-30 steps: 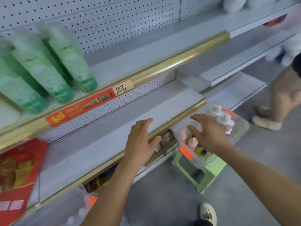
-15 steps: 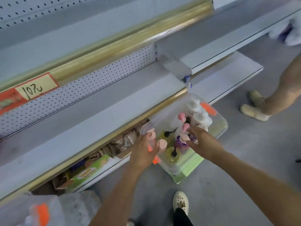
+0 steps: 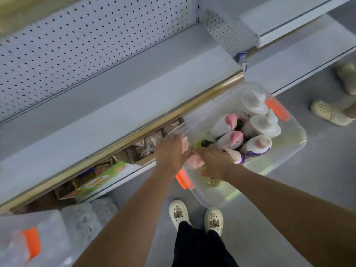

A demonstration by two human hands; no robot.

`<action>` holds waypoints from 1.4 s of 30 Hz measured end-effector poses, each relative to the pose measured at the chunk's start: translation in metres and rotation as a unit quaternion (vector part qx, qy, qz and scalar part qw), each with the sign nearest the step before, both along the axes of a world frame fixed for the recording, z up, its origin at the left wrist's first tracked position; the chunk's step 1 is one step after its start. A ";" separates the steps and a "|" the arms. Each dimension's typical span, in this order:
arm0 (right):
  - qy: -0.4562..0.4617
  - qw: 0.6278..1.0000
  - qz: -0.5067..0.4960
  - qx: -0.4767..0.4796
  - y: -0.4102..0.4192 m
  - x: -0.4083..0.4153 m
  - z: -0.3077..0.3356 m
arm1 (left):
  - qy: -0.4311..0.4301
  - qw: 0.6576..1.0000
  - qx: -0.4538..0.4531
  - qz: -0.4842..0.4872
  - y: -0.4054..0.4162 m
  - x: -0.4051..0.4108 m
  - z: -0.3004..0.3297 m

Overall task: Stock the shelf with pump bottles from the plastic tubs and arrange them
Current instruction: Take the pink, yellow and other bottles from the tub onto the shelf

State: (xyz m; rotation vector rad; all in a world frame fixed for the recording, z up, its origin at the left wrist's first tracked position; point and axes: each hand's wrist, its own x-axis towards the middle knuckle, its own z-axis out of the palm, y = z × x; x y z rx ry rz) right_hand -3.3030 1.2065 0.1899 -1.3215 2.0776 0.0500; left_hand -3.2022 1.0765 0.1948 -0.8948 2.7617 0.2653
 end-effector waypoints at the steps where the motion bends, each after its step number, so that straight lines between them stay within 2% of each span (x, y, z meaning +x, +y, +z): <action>1: -0.016 1.000 -0.012 -0.001 -0.003 0.001 -0.005 | -0.005 1.000 -0.016 -0.014 -0.001 -0.002 -0.004; 7: -0.092 0.988 -0.093 -0.077 -0.004 0.006 -0.031 | -0.028 0.995 -0.068 -0.066 -0.007 -0.003 -0.011; 12: -0.075 0.986 -0.105 -0.102 -0.004 0.008 -0.034 | -0.030 0.992 -0.086 -0.083 -0.008 -0.006 -0.014; 16: -0.078 0.982 -0.130 -0.110 0.001 0.011 -0.031 | -0.078 0.988 -0.107 -0.083 -0.008 -0.014 -0.015; 21: -0.090 0.976 -0.158 -0.121 0.007 0.012 -0.021 | -0.076 0.988 -0.107 -0.084 -0.008 -0.019 -0.016; 23: -0.081 0.977 -0.155 -0.120 0.009 0.012 -0.012 | -0.064 0.991 -0.090 -0.080 -0.010 -0.018 -0.012; 27: -0.100 0.967 -0.186 -0.144 0.015 0.012 0.016 | 0.013 0.999 -0.038 -0.019 -0.015 -0.010 0.008; 30: -0.123 0.956 -0.213 -0.159 0.015 0.004 0.051 | 0.083 0.994 0.047 0.052 -0.021 0.000 0.040; 33: -0.168 0.938 -0.244 -0.180 0.012 -0.006 0.089 | 0.171 0.970 0.131 0.112 -0.024 0.013 0.077; 37: -0.207 0.914 -0.269 -0.224 0.012 -0.015 0.139 | 0.284 0.903 0.259 0.195 -0.020 0.032 0.128; 40: -0.243 0.892 -0.264 -0.275 0.013 -0.018 0.180 | 0.349 0.859 0.308 0.215 -0.016 0.043 0.168; 42: -0.253 0.878 -0.273 -0.300 0.012 -0.018 0.206 | 0.379 0.841 0.317 0.219 -0.013 0.050 0.193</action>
